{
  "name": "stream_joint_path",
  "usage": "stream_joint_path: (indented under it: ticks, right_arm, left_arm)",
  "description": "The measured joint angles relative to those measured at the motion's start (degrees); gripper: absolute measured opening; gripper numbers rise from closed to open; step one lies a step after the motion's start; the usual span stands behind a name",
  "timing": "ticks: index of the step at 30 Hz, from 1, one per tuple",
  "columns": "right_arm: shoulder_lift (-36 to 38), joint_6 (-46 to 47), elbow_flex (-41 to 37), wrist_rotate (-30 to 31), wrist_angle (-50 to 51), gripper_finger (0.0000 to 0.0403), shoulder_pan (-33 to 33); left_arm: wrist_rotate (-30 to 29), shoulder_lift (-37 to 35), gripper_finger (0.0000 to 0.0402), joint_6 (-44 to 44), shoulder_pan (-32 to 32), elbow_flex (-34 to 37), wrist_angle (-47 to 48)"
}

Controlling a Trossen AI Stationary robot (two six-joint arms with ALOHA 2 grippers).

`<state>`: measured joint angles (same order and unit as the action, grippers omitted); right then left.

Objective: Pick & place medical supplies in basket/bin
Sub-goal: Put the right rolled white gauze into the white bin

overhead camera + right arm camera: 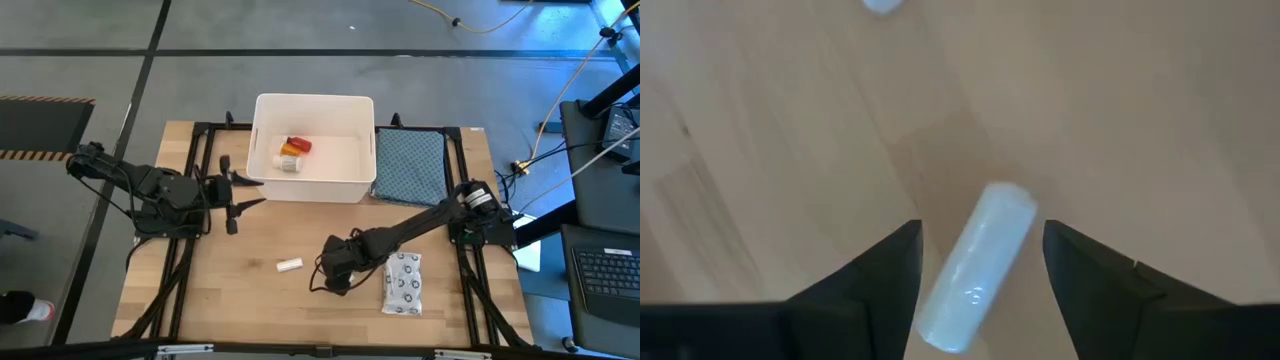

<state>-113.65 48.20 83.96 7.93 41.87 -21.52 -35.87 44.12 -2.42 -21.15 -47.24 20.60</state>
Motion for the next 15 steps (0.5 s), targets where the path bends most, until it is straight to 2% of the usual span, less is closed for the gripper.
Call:
stream_joint_path:
  ticks: [4,10,15]
  right_arm:
    - [0.0,5.27,-3.74,-1.05,-1.15,0.0197,-0.54]
    - [-0.1,7.37,-7.97,-4.62,-12.57,0.0185,-0.52]
    - [-0.35,8.76,-11.07,-4.58,-12.65,0.0177,-0.54]
  left_arm:
    - [0.01,0.0,0.0169,2.04,0.0,0.0,2.05]
    - [0.01,0.01,0.0169,2.28,0.0,0.0,2.67]
    - [-0.01,0.0,0.0169,2.28,0.0,0.0,2.66]
